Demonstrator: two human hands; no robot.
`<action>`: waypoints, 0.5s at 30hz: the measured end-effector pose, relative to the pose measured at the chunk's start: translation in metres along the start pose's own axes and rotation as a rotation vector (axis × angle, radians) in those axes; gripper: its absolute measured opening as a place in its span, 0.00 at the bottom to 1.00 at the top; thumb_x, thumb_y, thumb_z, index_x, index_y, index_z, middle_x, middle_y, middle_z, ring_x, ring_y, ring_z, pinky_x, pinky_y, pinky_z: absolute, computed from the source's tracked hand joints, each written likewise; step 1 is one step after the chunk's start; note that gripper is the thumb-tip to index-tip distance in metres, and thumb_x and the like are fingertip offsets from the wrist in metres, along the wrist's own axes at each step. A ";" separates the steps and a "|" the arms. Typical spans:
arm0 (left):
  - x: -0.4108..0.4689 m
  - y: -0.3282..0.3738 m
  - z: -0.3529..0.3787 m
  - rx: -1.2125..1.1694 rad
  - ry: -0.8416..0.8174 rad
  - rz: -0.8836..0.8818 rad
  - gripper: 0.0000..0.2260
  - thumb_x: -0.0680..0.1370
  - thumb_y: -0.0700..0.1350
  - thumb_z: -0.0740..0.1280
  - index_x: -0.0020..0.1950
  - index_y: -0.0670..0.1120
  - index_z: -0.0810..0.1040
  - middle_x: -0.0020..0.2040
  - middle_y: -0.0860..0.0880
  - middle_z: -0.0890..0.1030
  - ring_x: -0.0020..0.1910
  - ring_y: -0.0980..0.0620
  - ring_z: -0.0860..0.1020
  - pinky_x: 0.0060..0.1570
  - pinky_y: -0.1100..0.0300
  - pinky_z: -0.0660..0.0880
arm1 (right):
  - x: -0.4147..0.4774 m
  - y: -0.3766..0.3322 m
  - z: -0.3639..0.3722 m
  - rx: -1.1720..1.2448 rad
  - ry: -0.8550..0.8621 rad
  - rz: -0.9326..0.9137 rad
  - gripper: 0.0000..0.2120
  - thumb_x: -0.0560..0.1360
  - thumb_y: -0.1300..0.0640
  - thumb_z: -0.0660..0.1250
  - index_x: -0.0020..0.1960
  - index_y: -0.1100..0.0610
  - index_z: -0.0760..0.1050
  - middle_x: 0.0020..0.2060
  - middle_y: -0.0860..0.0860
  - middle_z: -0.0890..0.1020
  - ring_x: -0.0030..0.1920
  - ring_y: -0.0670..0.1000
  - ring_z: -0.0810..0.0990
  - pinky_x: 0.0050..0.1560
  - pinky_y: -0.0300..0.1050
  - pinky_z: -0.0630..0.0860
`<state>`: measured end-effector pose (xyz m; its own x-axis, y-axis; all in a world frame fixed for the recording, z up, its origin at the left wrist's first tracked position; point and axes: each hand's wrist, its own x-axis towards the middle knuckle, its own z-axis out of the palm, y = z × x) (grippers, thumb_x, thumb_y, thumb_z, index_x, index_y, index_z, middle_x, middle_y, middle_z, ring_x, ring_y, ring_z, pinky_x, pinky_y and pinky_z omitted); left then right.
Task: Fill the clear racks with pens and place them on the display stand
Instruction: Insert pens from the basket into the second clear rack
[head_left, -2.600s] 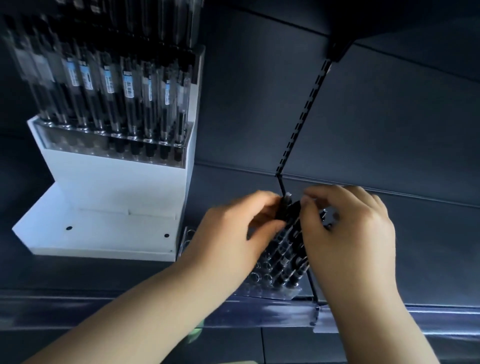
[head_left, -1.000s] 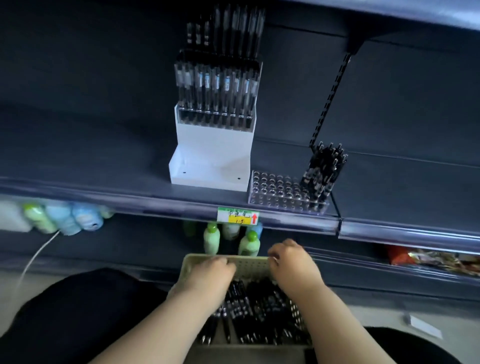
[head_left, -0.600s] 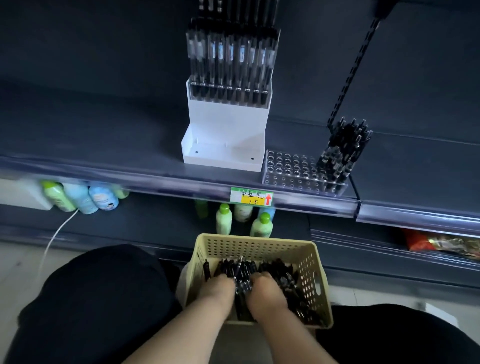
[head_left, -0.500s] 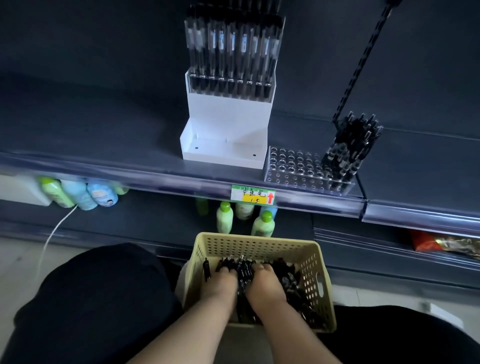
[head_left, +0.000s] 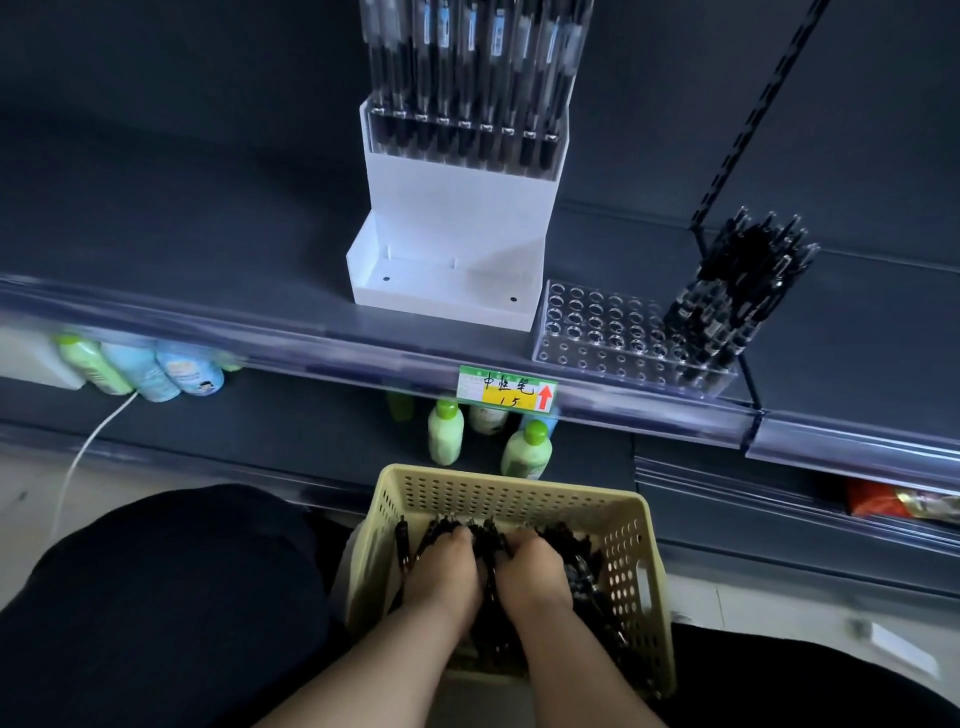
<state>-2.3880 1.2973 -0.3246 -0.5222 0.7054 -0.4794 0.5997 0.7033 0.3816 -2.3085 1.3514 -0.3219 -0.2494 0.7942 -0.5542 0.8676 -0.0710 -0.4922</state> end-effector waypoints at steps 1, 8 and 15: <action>-0.003 0.000 -0.002 -0.072 0.027 0.013 0.10 0.79 0.46 0.57 0.59 0.46 0.71 0.59 0.46 0.77 0.58 0.45 0.75 0.55 0.55 0.71 | -0.004 -0.002 -0.003 0.023 0.036 -0.019 0.12 0.75 0.53 0.61 0.58 0.51 0.74 0.56 0.52 0.79 0.57 0.54 0.76 0.53 0.44 0.73; -0.032 0.021 -0.042 -0.354 0.288 0.198 0.11 0.77 0.49 0.63 0.57 0.47 0.73 0.49 0.47 0.81 0.50 0.45 0.79 0.46 0.57 0.74 | -0.043 -0.031 -0.042 0.247 0.345 -0.278 0.10 0.74 0.52 0.66 0.54 0.55 0.76 0.47 0.51 0.82 0.50 0.51 0.79 0.50 0.42 0.74; -0.077 0.057 -0.116 -0.562 0.583 0.459 0.03 0.74 0.47 0.69 0.44 0.52 0.76 0.34 0.60 0.74 0.34 0.62 0.73 0.36 0.77 0.66 | -0.095 -0.065 -0.122 0.474 0.617 -0.575 0.11 0.72 0.57 0.71 0.42 0.43 0.71 0.35 0.42 0.79 0.36 0.36 0.77 0.37 0.25 0.68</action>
<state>-2.3842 1.2931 -0.1741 -0.6202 0.7506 0.2278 0.5205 0.1765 0.8354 -2.2887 1.3541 -0.1548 -0.1944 0.9512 0.2394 0.3865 0.2987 -0.8726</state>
